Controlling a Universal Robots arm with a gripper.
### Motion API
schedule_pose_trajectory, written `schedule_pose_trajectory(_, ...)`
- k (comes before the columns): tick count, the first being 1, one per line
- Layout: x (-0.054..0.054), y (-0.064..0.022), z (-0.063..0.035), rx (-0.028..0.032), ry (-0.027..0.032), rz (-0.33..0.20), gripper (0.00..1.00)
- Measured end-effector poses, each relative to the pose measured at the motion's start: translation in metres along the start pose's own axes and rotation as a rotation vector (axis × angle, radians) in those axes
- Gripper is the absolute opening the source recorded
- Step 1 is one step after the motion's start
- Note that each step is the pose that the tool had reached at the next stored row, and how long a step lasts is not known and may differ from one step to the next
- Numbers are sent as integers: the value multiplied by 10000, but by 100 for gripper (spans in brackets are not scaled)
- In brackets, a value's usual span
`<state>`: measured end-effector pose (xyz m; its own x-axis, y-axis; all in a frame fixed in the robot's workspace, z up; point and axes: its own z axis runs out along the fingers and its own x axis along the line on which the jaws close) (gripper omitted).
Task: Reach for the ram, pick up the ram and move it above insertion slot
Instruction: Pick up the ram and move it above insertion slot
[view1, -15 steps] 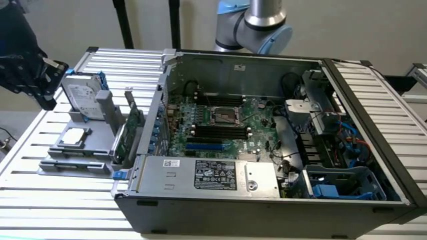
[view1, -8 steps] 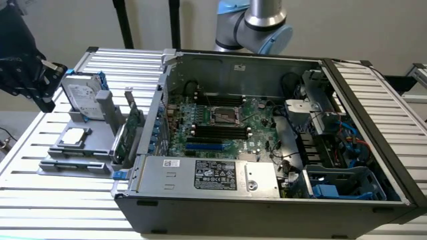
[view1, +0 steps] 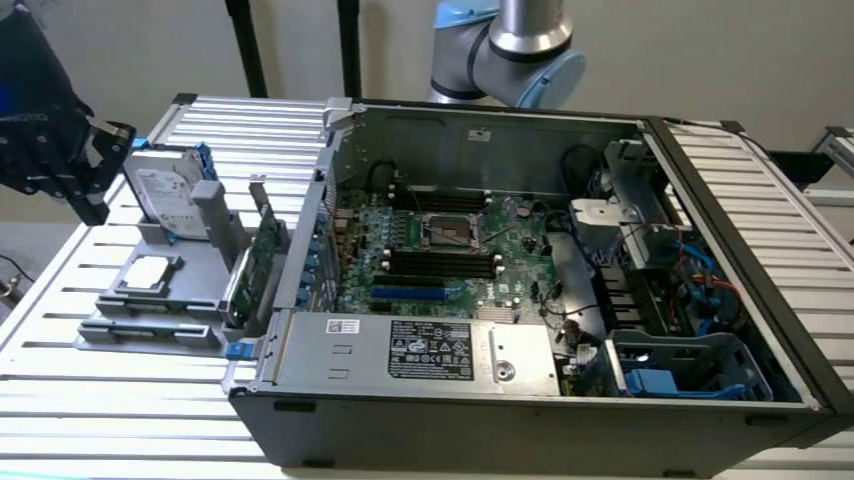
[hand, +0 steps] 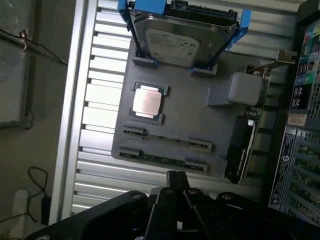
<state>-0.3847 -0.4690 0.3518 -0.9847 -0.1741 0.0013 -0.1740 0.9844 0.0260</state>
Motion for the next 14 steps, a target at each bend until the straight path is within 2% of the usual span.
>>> schedule_pose_trajectory(14,0,0,2,3,67,-2561,11)
